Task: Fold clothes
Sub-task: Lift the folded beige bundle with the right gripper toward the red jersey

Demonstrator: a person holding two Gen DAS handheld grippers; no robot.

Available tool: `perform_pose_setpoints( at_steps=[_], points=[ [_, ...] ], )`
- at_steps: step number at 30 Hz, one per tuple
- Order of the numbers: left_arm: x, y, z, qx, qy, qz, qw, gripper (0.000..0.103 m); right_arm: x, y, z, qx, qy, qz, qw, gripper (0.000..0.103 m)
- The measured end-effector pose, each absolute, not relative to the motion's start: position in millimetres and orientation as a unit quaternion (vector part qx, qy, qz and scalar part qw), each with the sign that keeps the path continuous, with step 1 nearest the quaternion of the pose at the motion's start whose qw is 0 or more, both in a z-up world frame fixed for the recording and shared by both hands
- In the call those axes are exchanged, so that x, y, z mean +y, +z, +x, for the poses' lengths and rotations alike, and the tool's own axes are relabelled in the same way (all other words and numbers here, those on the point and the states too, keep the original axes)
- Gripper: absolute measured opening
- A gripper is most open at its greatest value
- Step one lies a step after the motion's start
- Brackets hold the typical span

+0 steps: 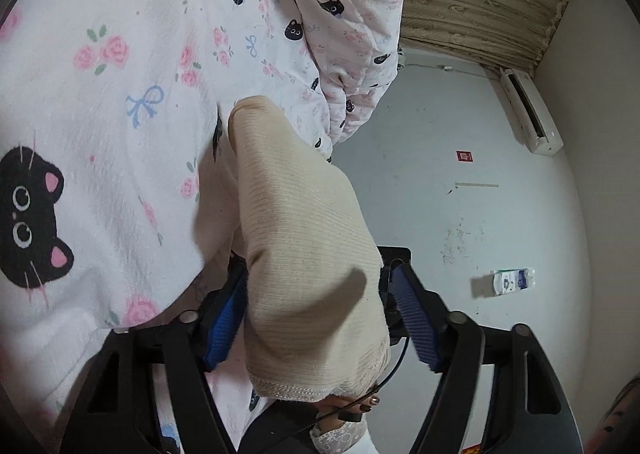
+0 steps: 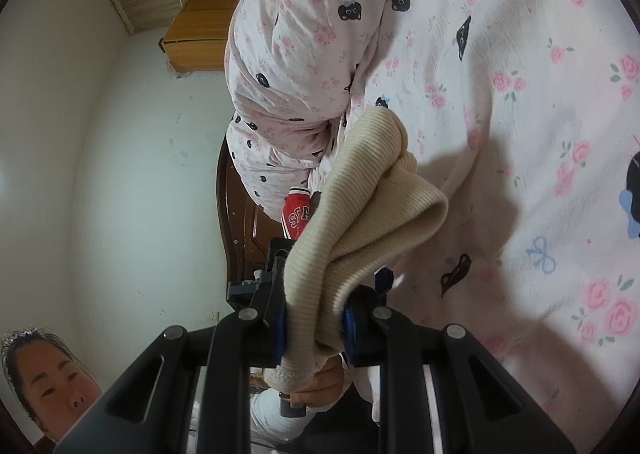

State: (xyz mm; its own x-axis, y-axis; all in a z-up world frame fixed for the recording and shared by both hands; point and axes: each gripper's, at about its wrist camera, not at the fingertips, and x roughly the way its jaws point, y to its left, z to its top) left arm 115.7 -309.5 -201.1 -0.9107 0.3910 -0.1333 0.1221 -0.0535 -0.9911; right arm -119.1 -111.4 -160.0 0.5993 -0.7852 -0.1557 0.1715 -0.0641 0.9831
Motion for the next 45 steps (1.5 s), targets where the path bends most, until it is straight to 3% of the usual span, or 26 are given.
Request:
perform_pose_setpoints(
  at_steps=[3,6,18,26,45],
  points=[
    [-309,-201,114,-0.668,0.709,-0.208,0.090,0.027,-110,-160,-120,-0.243,-0.380,0.625,0.637,0.022],
    [-308,-200,117,-0.660,0.716,-0.211,0.091,0.014,-110,-159,-121,-0.240,-0.388,0.624,0.634,0.022],
    [-313,-203,128,-0.654,0.718,-0.231,0.057,0.013,-114,-165,-114,-0.195,-0.413,0.638,0.620,0.021],
    [-342,-169,165,-0.634,0.737,-0.234,0.002,0.013,-151,-152,-93,-0.153,-0.417,0.642,0.625,0.021],
    [-520,-43,419,-0.561,0.791,-0.132,-0.205,0.013,-434,-50,114,-0.016,-0.330,0.562,0.758,0.021]
  ],
)
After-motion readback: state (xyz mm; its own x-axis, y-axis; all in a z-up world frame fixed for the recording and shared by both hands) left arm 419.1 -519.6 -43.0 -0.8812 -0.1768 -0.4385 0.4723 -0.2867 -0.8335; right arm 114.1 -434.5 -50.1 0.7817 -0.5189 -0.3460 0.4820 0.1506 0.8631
